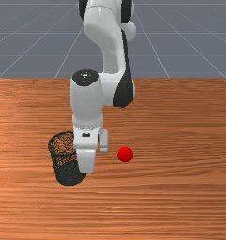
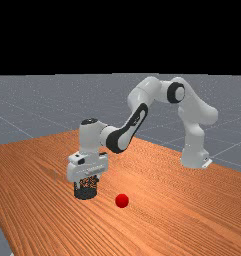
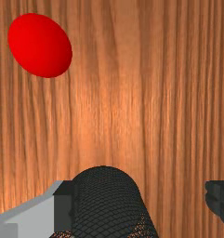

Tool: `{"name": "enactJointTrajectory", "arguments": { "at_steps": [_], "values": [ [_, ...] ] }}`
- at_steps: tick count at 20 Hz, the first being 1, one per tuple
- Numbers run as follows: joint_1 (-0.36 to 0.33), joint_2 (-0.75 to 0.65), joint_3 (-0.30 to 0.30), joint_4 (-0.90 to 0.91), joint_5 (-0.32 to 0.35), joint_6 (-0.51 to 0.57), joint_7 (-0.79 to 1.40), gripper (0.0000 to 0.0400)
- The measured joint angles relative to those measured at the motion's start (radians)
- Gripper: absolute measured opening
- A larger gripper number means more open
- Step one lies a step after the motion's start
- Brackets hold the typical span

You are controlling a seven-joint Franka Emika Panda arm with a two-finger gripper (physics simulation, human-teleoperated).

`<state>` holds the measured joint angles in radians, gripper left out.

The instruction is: Put the ball into the container

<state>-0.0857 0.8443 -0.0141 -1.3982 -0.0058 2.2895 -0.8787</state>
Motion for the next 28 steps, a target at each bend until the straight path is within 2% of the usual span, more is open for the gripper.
{"name": "enactJointTrajectory", "arguments": {
  "at_steps": [3,7,8,12,13,14,15,28],
  "values": [
    [-0.001,-0.075,-0.001,-0.133,-0.001,0.045,-0.002,0.0400],
    [-0.007,-0.226,-0.004,-0.406,-0.002,0.172,-0.010,0.0400],
    [-0.007,-0.247,-0.005,-0.440,-0.004,0.172,-0.010,0.0400],
    [0.009,-0.216,-0.006,-0.423,-0.007,0.163,0.016,0.0400],
    [-0.004,-0.230,0.021,-0.457,0.024,0.219,-0.003,0.0400],
    [0.008,-0.231,0.023,-0.460,0.023,0.220,0.011,0.0400],
    [0.046,-0.233,-0.005,-0.463,-0.003,0.223,0.076,0.0400],
    [0.156,-0.232,0.003,-0.459,-0.016,0.219,0.212,0.0400]
  ]
}}
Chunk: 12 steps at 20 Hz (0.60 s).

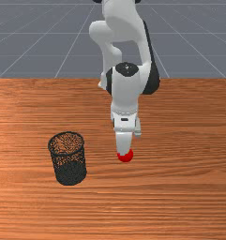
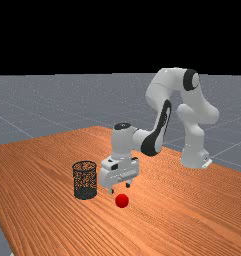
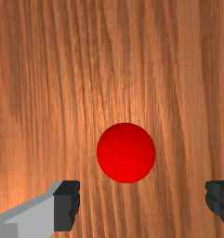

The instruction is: Put the ball into the container

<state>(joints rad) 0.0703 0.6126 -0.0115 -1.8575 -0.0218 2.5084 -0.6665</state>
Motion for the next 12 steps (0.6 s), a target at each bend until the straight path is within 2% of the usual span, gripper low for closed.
{"name": "enactJointTrajectory", "arguments": {
  "at_steps": [6,7,8,12],
  "values": [
    [0.032,0.004,0.001,0.008,-0.003,-0.004,0.041,0.0400],
    [0.028,0.022,0.009,0.043,-0.001,-0.056,0.023,0.0400],
    [0.028,0.032,0.010,0.050,-0.001,-0.058,0.022,0.0400],
    [0.023,-0.032,0.033,0.014,-0.019,-0.064,-0.064,0.0400]
  ]
}}
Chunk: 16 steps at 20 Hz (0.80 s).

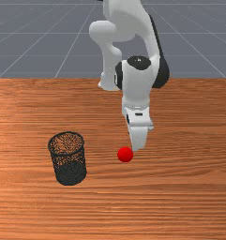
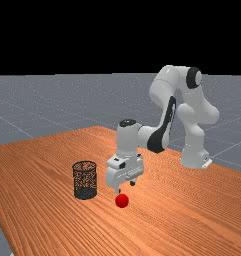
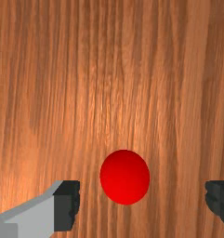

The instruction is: Put the ball into the container

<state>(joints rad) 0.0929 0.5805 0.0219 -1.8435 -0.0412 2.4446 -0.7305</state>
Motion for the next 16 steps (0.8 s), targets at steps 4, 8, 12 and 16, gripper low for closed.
{"name": "enactJointTrajectory", "arguments": {
  "at_steps": [4,8,12,16],
  "values": [
    [0.043,-0.033,-0.041,-0.027,-0.028,0.003,0.115,0.0400],
    [0.021,0.014,-0.017,0.008,0.007,-0.021,0.080,0.0400],
    [0.022,0.060,-0.018,0.023,0.005,0.000,0.082,0.0400],
    [0.006,0.069,-0.019,0.016,0.007,0.010,0.061,0.0400]
  ]
}}
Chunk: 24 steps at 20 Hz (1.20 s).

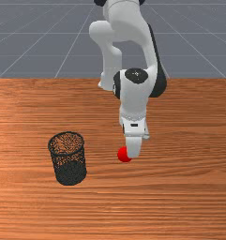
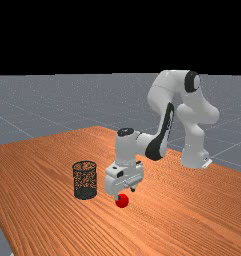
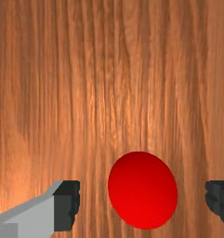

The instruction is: Put the ball into the container

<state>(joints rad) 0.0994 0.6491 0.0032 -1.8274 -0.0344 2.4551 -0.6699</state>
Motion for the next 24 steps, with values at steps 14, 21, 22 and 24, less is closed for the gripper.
{"name": "enactJointTrajectory", "arguments": {
  "at_steps": [14,21,22,24],
  "values": [
    [-0.013,0.070,-0.016,0.005,-0.010,0.078,-0.010,0.0400],
    [-0.020,0.066,-0.009,-0.007,-0.004,0.115,-0.018,0.0279],
    [-0.013,0.033,-0.018,-0.058,-0.011,0.186,-0.008,0.0279],
    [-0.008,-0.035,-0.024,-0.102,-0.018,0.194,-0.002,0.0280]
  ]
}}
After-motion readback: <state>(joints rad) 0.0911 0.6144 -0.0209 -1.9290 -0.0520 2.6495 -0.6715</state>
